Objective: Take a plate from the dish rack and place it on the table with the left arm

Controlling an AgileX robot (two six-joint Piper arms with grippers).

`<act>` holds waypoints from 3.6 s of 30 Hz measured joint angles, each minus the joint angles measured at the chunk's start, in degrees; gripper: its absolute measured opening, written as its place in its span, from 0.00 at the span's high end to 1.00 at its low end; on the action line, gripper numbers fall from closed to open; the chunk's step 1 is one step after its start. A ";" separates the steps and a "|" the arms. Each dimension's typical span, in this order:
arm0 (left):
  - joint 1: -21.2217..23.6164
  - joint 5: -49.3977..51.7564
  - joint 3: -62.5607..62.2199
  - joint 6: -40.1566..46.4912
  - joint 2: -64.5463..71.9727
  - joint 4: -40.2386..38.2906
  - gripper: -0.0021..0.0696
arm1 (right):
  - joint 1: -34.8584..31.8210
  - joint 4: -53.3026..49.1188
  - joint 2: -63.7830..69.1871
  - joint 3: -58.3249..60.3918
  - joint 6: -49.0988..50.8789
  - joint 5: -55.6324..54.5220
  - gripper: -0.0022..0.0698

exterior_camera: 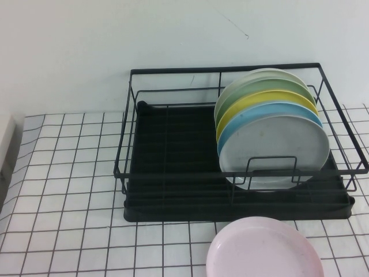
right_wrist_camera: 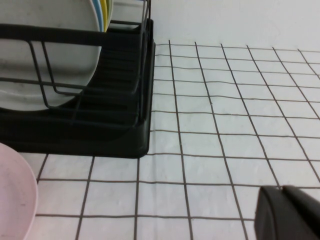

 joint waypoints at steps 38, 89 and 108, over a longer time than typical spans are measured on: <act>9.26 16.75 -0.11 -2.57 -0.34 3.36 0.97 | 0.00 0.00 0.00 0.00 0.00 0.00 0.97; 9.26 17.02 -0.19 -2.66 -0.34 3.49 0.97 | 0.00 0.00 0.00 0.00 0.00 0.00 0.97; 9.26 17.02 -0.19 -2.66 -0.34 3.49 0.97 | 0.00 0.00 0.00 0.00 0.00 0.00 0.97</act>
